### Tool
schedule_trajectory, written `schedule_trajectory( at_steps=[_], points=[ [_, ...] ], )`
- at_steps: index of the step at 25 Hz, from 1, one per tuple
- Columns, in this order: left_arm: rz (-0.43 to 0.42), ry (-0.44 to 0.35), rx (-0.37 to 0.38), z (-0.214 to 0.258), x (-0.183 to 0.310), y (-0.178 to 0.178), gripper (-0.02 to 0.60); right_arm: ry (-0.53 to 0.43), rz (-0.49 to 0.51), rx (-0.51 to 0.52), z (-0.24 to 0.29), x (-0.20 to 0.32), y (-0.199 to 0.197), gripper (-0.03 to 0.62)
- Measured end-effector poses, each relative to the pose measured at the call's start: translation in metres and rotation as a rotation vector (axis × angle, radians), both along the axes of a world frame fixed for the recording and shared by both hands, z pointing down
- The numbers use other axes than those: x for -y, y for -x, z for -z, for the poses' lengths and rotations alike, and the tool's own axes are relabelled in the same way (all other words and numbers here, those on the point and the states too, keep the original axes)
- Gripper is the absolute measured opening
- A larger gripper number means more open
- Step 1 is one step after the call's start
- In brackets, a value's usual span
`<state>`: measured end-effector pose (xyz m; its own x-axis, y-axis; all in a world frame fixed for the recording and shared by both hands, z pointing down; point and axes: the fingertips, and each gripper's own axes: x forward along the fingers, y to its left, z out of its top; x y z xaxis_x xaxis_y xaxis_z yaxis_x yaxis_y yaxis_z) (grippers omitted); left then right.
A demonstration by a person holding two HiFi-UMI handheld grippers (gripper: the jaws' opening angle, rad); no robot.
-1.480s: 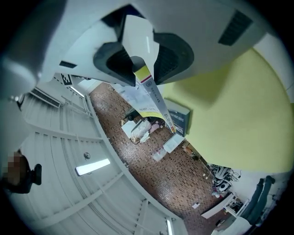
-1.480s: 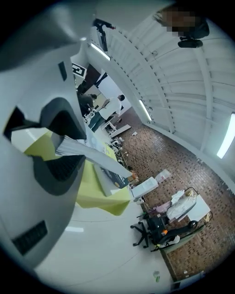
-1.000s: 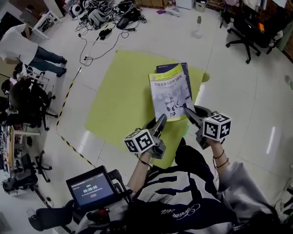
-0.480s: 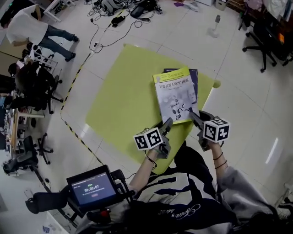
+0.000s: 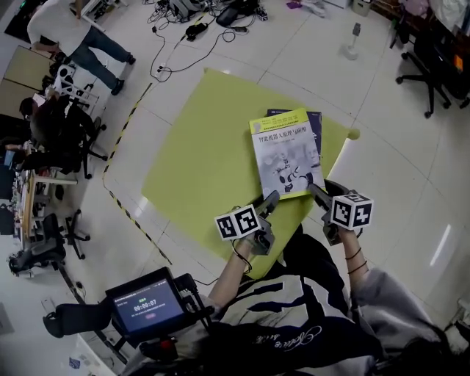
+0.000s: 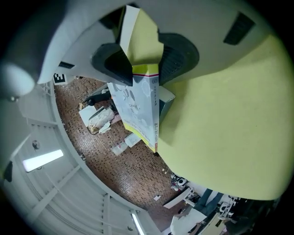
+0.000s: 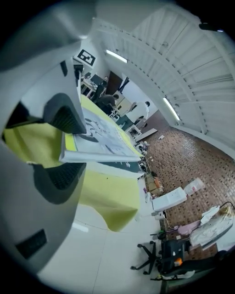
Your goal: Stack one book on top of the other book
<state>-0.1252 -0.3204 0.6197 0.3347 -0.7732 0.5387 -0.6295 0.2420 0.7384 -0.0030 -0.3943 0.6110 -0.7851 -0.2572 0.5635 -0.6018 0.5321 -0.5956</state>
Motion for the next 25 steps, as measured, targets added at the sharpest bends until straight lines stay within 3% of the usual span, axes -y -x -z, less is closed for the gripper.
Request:
schedule_trajectory(
  at_steps=[3,8,17,21,25],
  points=[
    [-0.023,0.019,0.055,0.0,-0.019,0.003,0.167,-0.027,-0.049,-0.047,-0.002,-0.006,-0.021,0.184],
    [-0.043,0.019,0.062,-0.002,-0.073,0.0,0.166,-0.017,-0.123,0.005,0.006,-0.039,-0.044,0.183],
    [-0.093,-0.122,0.175,0.044,-0.163,-0.019,0.166,-0.096,-0.124,0.127,0.061,-0.14,-0.042,0.176],
    [-0.084,-0.203,0.2,0.081,-0.202,-0.027,0.166,-0.111,-0.145,0.188,0.089,-0.196,-0.04,0.124],
    [-0.068,-0.258,0.193,0.106,-0.247,-0.035,0.166,-0.141,-0.151,0.201,0.102,-0.259,-0.041,0.028]
  ],
)
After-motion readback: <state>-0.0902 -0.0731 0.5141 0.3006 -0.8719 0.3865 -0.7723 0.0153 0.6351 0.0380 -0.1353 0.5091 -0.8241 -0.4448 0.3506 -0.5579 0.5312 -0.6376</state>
